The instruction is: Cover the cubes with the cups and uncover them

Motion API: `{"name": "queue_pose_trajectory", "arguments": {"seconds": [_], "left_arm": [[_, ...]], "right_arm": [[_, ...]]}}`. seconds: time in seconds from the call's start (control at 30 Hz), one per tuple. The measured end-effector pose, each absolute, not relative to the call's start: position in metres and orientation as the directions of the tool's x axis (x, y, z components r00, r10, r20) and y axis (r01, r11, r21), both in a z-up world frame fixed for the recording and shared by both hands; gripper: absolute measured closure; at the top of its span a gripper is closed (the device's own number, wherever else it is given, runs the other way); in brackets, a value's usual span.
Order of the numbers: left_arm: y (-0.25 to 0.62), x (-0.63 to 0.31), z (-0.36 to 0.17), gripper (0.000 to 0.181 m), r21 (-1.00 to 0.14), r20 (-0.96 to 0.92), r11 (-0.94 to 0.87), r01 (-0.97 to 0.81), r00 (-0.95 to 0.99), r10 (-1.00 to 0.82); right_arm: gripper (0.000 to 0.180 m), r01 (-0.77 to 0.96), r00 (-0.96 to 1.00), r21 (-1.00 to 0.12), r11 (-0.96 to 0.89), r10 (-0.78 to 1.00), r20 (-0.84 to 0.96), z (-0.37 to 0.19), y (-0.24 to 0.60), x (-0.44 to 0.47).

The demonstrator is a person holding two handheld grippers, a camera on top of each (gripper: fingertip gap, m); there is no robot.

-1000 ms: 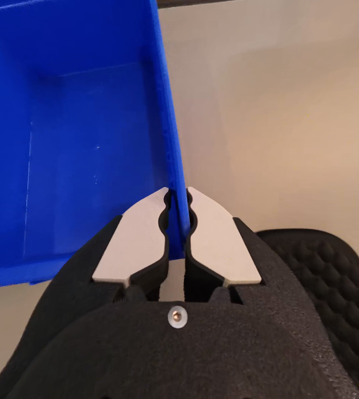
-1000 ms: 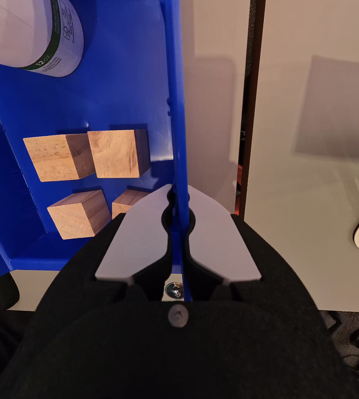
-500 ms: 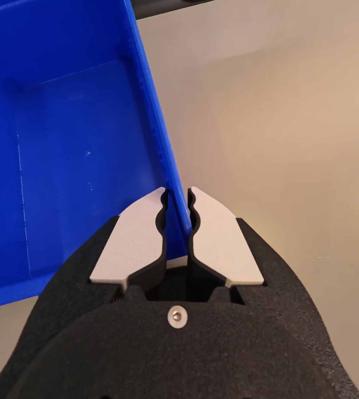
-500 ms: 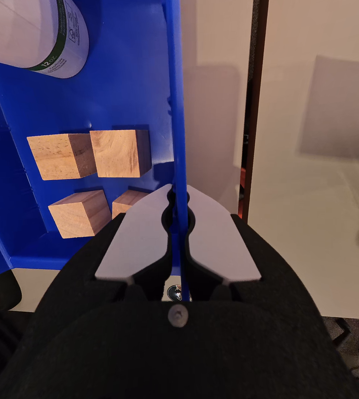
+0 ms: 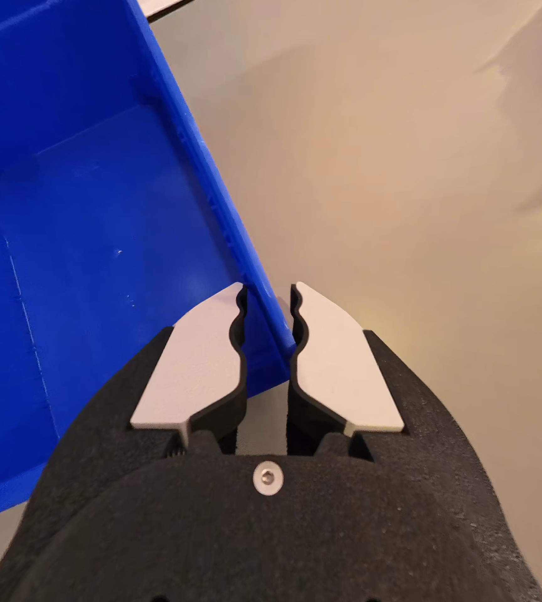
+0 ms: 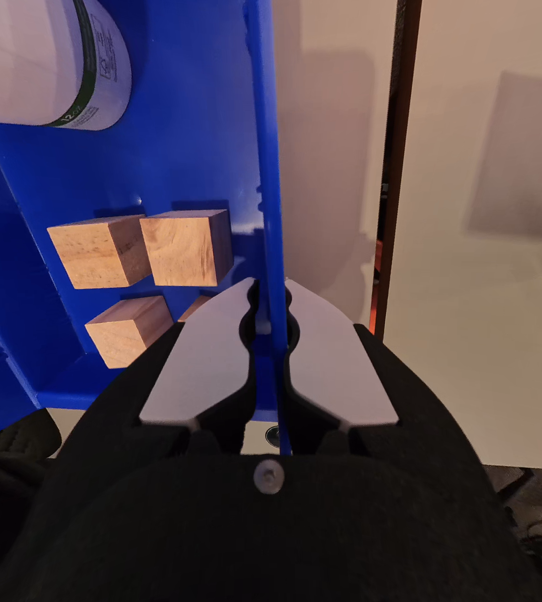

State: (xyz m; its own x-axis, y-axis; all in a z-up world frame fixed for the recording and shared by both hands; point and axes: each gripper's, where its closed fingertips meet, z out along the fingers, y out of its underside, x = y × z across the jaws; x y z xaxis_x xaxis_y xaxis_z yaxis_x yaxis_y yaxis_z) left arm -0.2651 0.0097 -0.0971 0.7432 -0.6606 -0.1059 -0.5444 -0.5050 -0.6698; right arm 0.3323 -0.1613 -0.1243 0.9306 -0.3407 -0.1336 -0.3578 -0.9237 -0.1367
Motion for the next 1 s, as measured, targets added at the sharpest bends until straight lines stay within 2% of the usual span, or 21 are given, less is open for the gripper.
{"name": "queue_pose_trajectory", "arguments": {"seconds": [0.3,0.63,0.8,1.0], "left_arm": [[-0.020,-0.211,-0.098,0.149,-0.673,-0.093,-0.441,-0.594,0.659,-0.746],[-0.048,-0.154,-0.099,0.140,-0.673,-0.048,-0.387,-0.631,0.559,-0.828],[-0.056,-0.145,-0.078,0.137,-0.749,0.077,-0.410,-0.520,0.547,-0.834],[-0.057,-0.163,-0.031,0.131,-0.834,0.014,-0.308,-0.458,0.540,-0.842]], "right_arm": [[0.169,-0.349,0.937,-0.100,-0.932,-0.344,-0.066,-0.128,-0.157,0.339],[0.175,-0.405,0.907,-0.117,-0.907,-0.382,-0.176,-0.128,-0.156,0.330],[0.174,-0.437,0.889,-0.122,-0.891,-0.407,-0.207,-0.127,-0.160,0.327],[0.174,-0.502,0.852,-0.134,-0.854,-0.463,-0.245,-0.127,-0.166,0.320]]}}
